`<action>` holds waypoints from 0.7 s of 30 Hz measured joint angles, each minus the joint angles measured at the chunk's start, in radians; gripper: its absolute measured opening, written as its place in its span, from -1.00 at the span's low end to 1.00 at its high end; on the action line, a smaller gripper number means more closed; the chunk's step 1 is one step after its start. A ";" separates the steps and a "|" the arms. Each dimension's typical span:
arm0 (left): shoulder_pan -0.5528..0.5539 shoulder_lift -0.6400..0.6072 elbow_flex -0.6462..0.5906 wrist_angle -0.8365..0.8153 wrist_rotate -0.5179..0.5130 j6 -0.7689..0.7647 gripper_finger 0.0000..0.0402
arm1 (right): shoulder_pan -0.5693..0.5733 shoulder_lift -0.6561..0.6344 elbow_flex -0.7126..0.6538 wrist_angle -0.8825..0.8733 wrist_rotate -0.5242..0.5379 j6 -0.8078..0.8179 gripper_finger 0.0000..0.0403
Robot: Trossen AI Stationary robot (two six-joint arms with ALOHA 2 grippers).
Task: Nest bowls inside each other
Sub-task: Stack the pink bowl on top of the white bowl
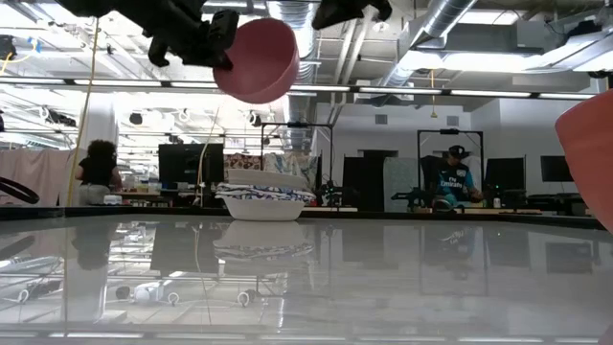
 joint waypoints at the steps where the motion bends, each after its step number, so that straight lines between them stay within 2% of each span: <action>1: 0.007 0.000 0.000 0.026 0.000 0.020 -1.00 | 0.002 0.000 0.000 0.023 0.000 -0.028 -0.73; 5: 0.040 0.000 0.000 0.096 0.001 0.064 -1.00 | 0.005 0.000 0.000 0.109 0.000 -0.109 -0.58; 10: 0.076 0.001 0.000 0.146 0.002 0.100 -1.00 | 0.005 0.000 0.000 0.151 0.000 -0.116 -0.39; 15: 0.104 0.076 0.002 0.322 0.015 0.150 -1.00 | 0.004 0.003 0.000 0.192 -0.001 -0.119 -0.22; 21: 0.104 0.220 0.117 0.313 0.027 0.258 -1.00 | -0.006 0.004 0.000 0.193 0.003 -0.128 -0.10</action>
